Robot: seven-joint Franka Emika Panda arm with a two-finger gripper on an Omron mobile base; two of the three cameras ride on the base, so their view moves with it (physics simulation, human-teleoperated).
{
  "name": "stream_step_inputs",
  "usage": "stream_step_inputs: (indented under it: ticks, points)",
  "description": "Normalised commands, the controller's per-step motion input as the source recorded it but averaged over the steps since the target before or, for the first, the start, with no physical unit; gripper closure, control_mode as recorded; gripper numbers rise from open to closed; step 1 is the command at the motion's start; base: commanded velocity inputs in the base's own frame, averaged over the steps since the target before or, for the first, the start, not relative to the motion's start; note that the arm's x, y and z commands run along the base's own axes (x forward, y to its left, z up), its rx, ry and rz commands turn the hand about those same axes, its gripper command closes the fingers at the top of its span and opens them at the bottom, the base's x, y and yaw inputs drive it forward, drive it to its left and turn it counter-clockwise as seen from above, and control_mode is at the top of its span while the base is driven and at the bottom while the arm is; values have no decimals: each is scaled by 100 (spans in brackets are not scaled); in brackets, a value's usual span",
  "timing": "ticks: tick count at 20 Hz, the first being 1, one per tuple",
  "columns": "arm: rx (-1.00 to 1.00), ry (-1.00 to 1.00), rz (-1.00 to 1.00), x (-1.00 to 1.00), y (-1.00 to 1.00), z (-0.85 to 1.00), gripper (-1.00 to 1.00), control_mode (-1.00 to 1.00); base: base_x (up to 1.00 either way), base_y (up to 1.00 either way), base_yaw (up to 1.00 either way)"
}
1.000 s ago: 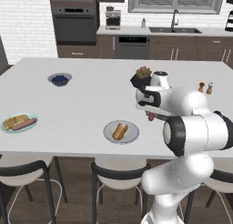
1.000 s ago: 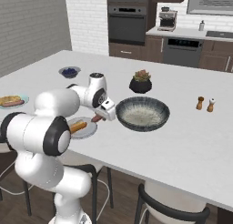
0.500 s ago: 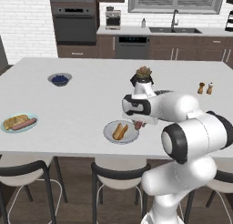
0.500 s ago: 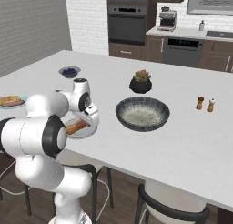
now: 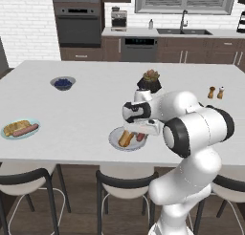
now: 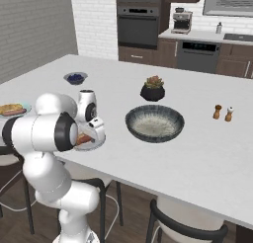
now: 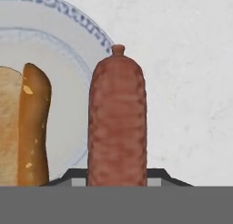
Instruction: Place one bun and one sausage from the bowl on each plate.
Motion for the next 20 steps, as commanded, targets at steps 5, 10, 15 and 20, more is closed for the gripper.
stream_step_inputs:
  ticks: [5, 10, 15, 20]
  points:
    - [0, 6, 0, 33, 0, -19, 100, -100, 0, 0, 0]
    - [0, 7, 0, -2, 22, -36, 100, -100, 0, 0, 0]
    - [0, 4, 0, -2, 17, -32, 100, -100, 0, 0, 0]
    - [0, 0, 0, 0, 0, -6, -100, -100, 0, 0, 0]
